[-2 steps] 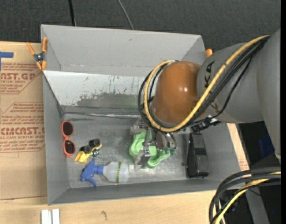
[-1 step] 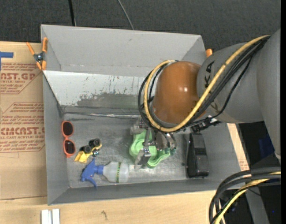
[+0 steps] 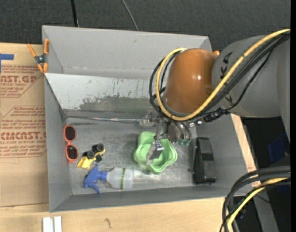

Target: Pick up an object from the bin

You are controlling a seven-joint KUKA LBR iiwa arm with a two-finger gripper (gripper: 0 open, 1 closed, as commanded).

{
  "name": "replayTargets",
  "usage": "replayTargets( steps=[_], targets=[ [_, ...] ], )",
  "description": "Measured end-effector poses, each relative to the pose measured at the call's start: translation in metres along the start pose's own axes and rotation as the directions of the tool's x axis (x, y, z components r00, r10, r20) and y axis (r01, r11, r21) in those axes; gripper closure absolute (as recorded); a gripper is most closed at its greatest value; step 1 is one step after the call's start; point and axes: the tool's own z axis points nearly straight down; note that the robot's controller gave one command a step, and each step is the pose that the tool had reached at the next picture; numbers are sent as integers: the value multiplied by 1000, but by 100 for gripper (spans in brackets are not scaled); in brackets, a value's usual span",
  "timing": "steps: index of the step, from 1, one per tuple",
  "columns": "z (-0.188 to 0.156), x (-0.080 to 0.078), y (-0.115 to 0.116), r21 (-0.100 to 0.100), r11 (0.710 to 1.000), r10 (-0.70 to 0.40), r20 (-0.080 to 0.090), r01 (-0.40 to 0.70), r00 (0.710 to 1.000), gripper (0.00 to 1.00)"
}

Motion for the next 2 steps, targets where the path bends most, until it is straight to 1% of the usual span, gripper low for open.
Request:
replayTargets(
  steps=[1,2],
  targets=[
    [87,-31,-35,-5,998,68,-5,-68,998,100],
    [87,-31,-35,-5,998,68,-5,-68,998,100]
  ],
)
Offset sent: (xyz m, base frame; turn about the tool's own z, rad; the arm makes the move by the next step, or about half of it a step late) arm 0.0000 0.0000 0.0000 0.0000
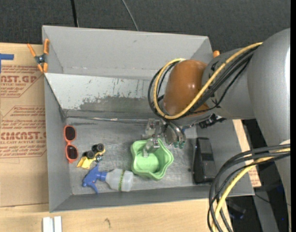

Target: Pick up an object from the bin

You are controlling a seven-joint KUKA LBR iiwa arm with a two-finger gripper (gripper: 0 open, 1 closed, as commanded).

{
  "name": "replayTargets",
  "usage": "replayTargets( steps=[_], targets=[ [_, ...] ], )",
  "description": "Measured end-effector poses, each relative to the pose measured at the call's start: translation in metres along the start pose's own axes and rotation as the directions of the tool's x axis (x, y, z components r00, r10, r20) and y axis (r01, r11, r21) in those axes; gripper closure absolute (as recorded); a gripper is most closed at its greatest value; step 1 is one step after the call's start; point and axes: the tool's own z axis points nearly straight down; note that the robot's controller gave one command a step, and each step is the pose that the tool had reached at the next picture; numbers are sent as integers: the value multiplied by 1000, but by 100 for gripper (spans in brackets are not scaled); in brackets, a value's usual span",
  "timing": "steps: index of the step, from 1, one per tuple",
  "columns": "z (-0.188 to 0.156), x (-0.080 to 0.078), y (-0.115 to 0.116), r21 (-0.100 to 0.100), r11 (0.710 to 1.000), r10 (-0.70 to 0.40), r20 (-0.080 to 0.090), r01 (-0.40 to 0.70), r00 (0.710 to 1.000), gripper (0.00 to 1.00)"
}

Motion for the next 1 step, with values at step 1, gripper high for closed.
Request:
replayTargets(
  steps=[1],
  targets=[
    [-160,4,29,6,997,-77,16,77,997,100]
  ],
)
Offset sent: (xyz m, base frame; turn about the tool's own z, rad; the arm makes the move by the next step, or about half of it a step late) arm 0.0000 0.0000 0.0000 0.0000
